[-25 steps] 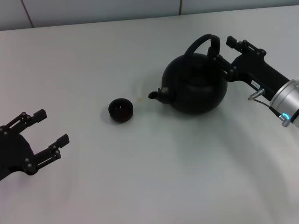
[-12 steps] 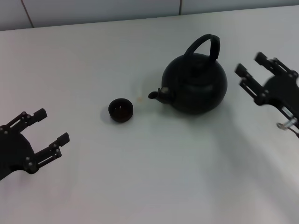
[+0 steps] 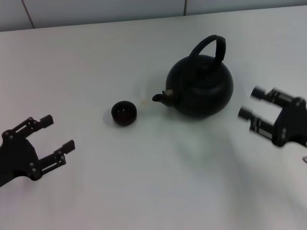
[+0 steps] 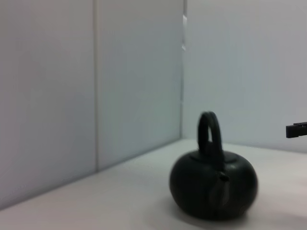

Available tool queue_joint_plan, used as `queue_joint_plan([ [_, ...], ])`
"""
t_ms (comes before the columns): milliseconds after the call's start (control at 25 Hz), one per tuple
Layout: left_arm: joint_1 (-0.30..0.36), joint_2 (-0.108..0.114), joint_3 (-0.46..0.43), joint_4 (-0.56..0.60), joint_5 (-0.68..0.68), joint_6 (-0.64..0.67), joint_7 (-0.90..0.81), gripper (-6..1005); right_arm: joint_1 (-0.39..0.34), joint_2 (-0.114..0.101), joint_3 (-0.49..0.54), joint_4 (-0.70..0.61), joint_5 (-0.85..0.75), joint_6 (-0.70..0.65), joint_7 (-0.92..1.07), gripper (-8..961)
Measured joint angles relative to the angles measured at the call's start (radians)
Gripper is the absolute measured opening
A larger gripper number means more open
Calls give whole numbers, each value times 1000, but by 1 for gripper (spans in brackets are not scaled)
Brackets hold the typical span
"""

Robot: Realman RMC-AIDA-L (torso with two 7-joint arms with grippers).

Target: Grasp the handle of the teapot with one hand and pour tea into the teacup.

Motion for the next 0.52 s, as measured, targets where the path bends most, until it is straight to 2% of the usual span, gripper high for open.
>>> queue_joint_plan([
  [280,-54,15,31,141,149,5,-199,785,29,-26,6,-246,-284,-47,174,603],
  [520,-152,53,38,175,307,10,-404,785,76,-38,7,-362,-408,-52,239,602],
])
